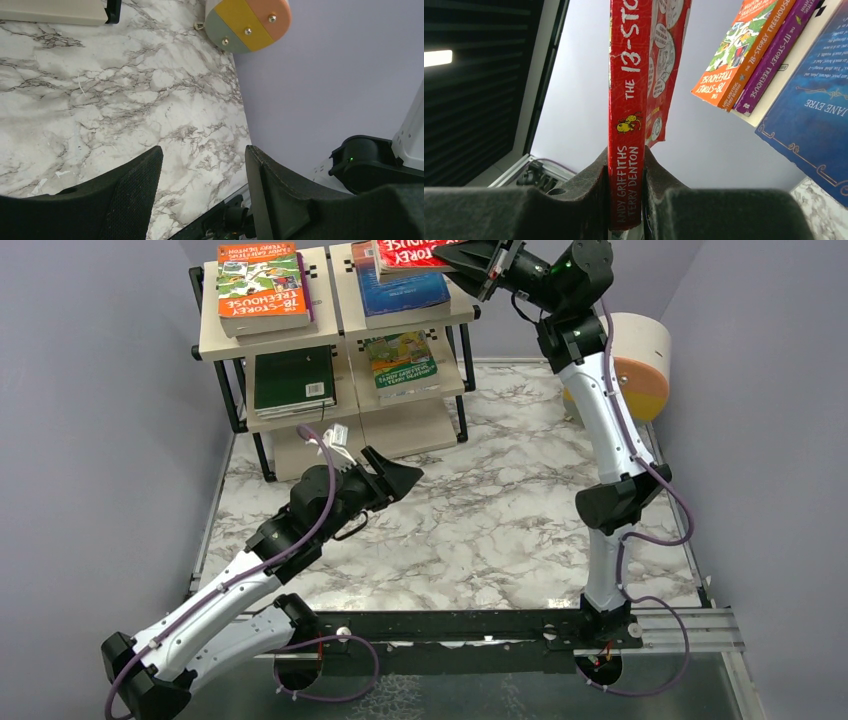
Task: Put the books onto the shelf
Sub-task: Place the book on the shelf.
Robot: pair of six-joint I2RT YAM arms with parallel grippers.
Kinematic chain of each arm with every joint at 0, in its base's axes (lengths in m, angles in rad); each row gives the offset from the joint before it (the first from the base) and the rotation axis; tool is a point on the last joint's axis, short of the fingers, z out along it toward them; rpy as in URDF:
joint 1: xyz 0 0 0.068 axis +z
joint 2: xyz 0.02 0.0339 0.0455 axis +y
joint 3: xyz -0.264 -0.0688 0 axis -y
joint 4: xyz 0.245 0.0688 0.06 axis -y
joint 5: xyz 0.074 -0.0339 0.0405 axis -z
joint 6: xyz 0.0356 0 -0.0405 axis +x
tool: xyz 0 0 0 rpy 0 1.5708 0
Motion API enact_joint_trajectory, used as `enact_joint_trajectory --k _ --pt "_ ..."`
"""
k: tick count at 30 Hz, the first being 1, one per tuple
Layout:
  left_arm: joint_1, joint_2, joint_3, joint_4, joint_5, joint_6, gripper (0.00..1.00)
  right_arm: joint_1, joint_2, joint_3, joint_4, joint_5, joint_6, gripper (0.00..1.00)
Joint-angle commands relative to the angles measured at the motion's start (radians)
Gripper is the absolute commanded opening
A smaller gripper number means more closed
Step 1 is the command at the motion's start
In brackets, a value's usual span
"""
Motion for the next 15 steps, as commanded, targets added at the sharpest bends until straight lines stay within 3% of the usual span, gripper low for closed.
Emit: enact_joint_trajectory --k 1,15 --pt "-0.005 -0.037 -0.015 -0.006 -0.034 0.007 0.54 0.02 -0.02 0.014 0.001 0.137 -0.052 0.01" --pt "-0.005 -0.051 -0.019 -0.03 -0.053 0.025 0.54 0.099 -0.057 -0.119 -0.127 0.183 -0.153 0.01"
